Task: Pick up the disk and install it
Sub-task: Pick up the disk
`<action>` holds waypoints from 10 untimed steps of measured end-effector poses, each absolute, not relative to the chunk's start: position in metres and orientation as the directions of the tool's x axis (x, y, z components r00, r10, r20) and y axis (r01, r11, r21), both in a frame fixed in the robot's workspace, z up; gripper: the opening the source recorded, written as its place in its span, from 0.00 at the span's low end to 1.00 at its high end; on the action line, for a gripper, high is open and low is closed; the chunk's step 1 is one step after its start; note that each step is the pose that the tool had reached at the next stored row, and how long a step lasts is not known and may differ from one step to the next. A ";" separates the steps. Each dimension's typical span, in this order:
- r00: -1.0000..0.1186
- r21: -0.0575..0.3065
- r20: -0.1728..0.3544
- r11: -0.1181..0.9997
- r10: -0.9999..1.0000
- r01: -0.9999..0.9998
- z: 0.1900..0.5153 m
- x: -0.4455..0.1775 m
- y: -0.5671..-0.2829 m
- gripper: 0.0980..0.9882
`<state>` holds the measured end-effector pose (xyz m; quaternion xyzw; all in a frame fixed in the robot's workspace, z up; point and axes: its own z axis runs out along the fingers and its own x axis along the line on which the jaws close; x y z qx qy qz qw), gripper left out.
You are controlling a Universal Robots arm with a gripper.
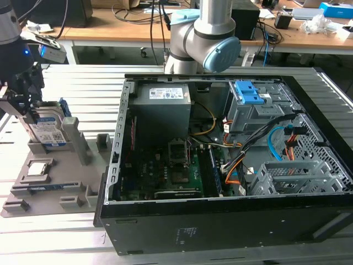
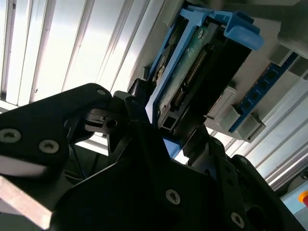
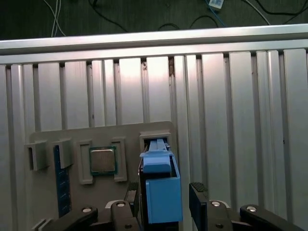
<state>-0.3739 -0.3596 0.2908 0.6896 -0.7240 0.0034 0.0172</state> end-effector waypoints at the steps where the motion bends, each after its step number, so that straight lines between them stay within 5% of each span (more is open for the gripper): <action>1: -0.049 0.008 0.029 0.049 -0.998 -0.999 0.291 -0.374 -0.360 0.50; 10: 0.039 0.008 0.029 -0.039 -0.999 -0.999 0.289 -0.375 -0.360 0.50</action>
